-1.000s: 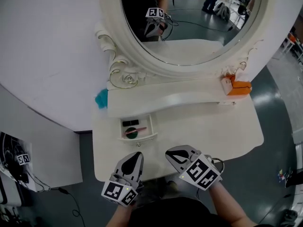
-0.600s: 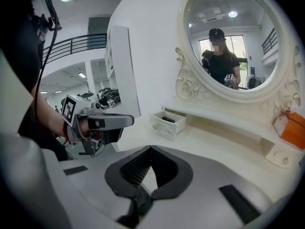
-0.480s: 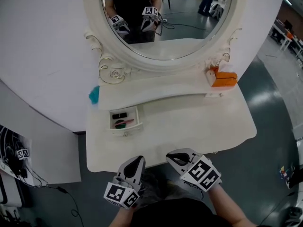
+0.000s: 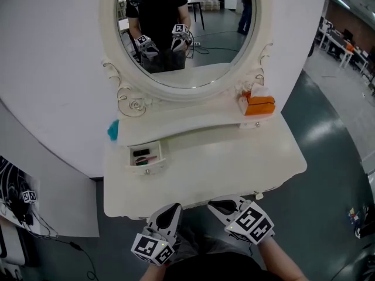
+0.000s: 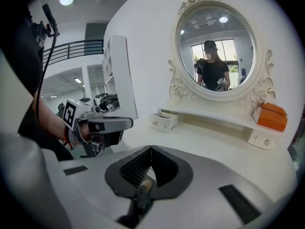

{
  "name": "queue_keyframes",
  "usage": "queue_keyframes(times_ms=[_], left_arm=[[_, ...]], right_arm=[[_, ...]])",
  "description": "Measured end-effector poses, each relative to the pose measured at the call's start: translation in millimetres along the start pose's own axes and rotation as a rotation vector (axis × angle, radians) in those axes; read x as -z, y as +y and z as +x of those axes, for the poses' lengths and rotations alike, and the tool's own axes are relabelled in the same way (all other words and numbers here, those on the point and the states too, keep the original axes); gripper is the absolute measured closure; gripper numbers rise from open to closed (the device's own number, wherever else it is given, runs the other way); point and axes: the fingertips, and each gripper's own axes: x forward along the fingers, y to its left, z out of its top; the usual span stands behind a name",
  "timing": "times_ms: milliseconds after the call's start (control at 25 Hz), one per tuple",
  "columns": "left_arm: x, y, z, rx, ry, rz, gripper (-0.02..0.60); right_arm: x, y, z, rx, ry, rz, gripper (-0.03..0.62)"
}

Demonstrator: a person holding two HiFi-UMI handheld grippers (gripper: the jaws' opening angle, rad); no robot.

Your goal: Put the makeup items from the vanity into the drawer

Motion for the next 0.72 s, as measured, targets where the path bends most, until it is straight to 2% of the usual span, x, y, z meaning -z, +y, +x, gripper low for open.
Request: queue_keyframes(times_ms=[720], left_arm=[[5.8,-54.2,-20.8,0.057,-0.012,0.061,0.566]], right_arm=[[14.8,35.3,-39.3,0.016,-0.066,0.010,0.572]])
